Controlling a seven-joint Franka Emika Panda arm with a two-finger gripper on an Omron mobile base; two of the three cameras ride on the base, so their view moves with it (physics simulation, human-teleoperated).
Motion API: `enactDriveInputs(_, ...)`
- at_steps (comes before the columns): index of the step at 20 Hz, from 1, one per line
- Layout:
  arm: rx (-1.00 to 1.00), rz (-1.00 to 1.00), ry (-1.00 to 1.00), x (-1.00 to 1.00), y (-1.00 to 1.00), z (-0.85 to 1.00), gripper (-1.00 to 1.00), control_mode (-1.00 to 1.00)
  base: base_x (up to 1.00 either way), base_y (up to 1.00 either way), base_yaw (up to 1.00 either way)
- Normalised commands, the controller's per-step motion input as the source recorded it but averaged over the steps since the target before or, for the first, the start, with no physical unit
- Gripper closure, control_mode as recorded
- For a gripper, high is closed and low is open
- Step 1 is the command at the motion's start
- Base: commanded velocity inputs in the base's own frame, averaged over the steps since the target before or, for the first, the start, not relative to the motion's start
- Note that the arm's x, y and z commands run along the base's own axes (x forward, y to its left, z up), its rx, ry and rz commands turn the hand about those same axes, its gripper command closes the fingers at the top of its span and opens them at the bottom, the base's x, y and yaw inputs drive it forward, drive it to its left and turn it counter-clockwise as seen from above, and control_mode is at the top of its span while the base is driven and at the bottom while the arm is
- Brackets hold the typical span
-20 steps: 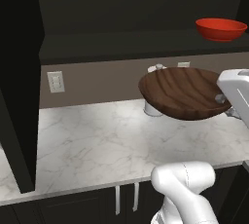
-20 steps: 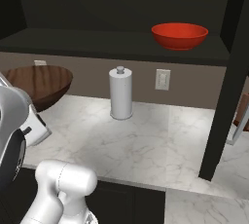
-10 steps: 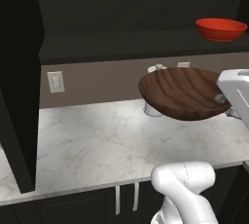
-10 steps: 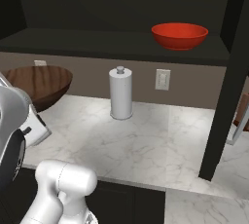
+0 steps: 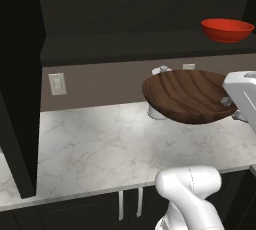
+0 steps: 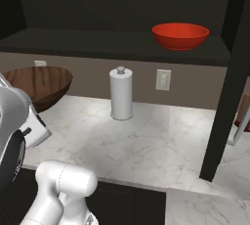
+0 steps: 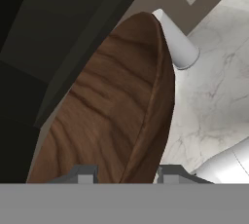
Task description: Move the bowls from the cabinet to the plates on the dining table.
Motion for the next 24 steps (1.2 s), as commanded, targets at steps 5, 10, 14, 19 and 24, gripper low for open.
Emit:
enactDriveInputs(5, 0.0, 0.0, 0.0, 0.0, 0.0, 0.0, 1.0, 1.0, -0.26, -0.03, 0.0)
enactDriveInputs(10, 0.0, 0.0, 0.0, 0.0, 0.0, 0.0, 1.0, 1.0, -1.0, -0.17, 0.0)
enactDriveInputs(14, 0.0, 0.0, 0.0, 0.0, 0.0, 0.0, 1.0, 1.0, -0.99, -0.14, 0.01)
enactDriveInputs(19, 0.0, 0.0, 0.0, 0.0, 0.0, 0.0, 1.0, 1.0, -0.86, -0.06, 0.05)
enactDriveInputs(24, 0.0, 0.0, 0.0, 0.0, 0.0, 0.0, 1.0, 1.0, -0.47, 0.02, 0.2)
